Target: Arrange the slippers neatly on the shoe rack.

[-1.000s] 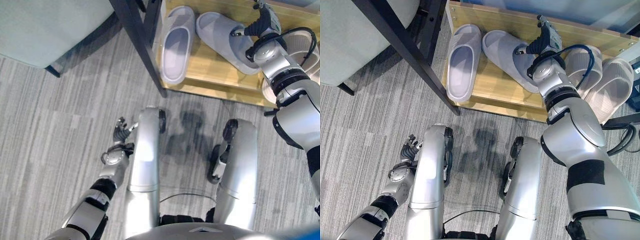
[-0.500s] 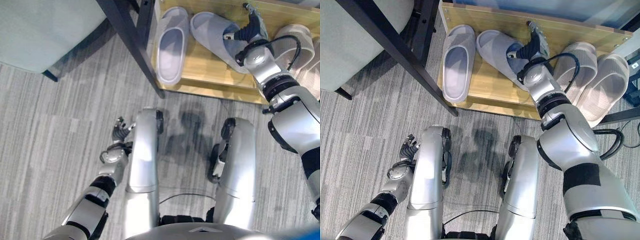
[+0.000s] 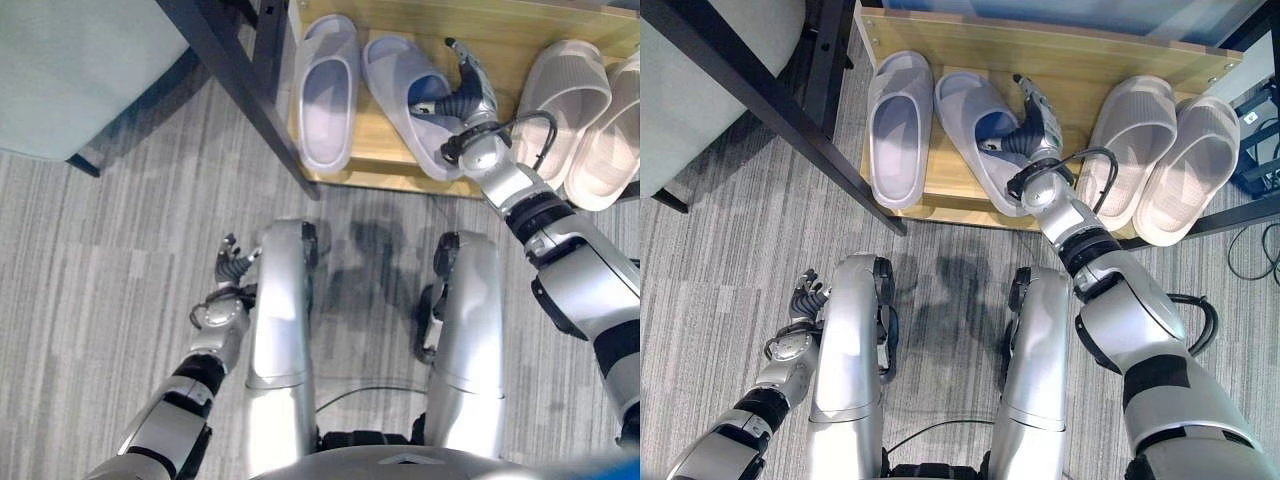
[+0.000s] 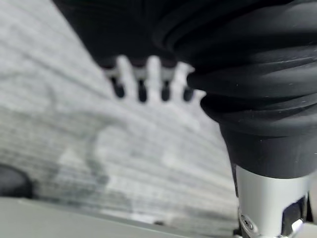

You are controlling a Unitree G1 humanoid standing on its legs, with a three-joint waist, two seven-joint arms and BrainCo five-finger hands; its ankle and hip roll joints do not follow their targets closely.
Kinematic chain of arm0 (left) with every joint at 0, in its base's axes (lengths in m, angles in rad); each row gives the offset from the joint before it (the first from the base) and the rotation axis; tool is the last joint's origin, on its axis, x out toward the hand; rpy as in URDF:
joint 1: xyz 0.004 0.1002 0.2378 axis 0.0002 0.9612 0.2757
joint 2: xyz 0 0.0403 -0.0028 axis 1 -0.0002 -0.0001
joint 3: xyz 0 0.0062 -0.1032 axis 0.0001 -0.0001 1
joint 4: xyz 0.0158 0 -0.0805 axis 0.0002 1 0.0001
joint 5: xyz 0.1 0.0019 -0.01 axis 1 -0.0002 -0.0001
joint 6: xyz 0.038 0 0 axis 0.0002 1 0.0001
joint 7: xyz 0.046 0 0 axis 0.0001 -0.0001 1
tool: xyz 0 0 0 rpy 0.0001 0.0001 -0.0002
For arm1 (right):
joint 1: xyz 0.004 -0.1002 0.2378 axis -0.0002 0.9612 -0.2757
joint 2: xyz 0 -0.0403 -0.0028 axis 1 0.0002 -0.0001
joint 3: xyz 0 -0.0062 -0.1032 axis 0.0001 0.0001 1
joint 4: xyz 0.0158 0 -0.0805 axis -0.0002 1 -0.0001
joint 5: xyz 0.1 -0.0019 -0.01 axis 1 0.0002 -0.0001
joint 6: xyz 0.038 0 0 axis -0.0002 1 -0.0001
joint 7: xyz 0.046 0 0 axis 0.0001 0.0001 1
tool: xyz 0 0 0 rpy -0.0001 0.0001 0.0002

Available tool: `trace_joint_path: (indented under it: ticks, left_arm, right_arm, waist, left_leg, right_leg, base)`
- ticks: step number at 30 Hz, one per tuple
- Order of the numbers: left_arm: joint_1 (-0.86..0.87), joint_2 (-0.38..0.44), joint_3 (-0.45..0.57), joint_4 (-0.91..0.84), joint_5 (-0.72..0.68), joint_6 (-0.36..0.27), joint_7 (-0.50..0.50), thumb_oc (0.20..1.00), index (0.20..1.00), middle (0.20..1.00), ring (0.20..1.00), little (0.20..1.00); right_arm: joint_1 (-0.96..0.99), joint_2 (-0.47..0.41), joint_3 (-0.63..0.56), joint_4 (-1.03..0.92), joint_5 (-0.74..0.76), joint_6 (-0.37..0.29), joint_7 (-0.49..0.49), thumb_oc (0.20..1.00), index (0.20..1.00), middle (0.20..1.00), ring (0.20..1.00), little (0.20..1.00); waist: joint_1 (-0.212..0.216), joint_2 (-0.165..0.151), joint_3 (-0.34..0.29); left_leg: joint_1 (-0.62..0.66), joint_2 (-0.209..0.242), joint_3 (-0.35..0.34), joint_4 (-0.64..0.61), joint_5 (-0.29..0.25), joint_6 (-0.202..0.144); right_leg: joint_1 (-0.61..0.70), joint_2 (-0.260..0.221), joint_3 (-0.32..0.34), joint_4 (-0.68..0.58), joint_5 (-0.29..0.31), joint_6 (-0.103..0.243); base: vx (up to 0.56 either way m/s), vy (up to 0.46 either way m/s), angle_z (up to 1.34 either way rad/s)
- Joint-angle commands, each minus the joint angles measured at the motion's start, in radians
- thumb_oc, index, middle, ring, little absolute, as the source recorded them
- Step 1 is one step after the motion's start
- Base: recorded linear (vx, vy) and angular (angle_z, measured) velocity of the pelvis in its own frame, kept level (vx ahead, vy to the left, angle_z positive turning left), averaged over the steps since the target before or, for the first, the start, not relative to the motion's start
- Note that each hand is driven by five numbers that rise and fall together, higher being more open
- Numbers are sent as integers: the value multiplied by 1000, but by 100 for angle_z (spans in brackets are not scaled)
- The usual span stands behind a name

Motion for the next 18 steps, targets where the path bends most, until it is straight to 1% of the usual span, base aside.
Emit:
trace_joint_path:
  ticks: [1, 4, 5, 10, 18]
  left_arm:
    - [-3, -44, -25, -72, 56, -19, 11, 1000, 1000, 1000, 1000, 1000]
    - [-2, -44, -21, -79, 65, -16, 17, 1000, 1000, 1000, 1000, 1000]
    - [1, -44, -19, -82, 68, -17, 17, 1000, 1000, 1000, 1000, 1000]
    - [7, -45, -19, -81, 65, -16, 17, 1000, 1000, 1000, 1000, 1000]
    - [10, -52, -11, -84, 100, 0, 28, 1000, 1000, 1000, 1000, 1000]
  right_arm:
    - [-29, 3, -46, -109, -68, -17, -70, 1000, 1000, 1000, 1000, 1000]
    - [-3, 19, -87, -140, -68, -16, -94, 1000, 1000, 1000, 1000, 1000]
    - [7, 23, -103, -160, -57, -25, -98, 1000, 1000, 1000, 1000, 1000]
    - [28, 29, -127, -206, -11, -43, -93, 1000, 1000, 1000, 1000, 1000]
    - [111, 17, -176, -385, -52, -45, -109, 1000, 1000, 1000, 1000, 1000]
  waist:
    - [15, 2, -16]
    - [11, 3, -16]
    - [11, 4, -15]
    - [10, 5, -9]
    - [-1, -2, 2]
  left_leg:
    - [0, -13, 4, 161, -107, 110]
    - [0, -15, 5, 165, -105, 110]
    - [0, -16, 5, 164, -103, 110]
    - [0, -16, 8, 168, -98, 108]
    - [0, -19, 6, 163, -92, 105]
  right_leg:
    - [2, 15, 87, 146, 129, -130]
    - [3, 16, 88, 148, 133, -129]
    - [2, 16, 88, 149, 135, -128]
    - [-1, 18, 90, 152, 137, -128]
    - [3, 24, 97, 156, 140, -127]
  base:
    - [0, 0, 0]
    - [0, 0, 0]
    - [0, 0, 0]
    - [0, 0, 0]
    - [0, 0, 0]
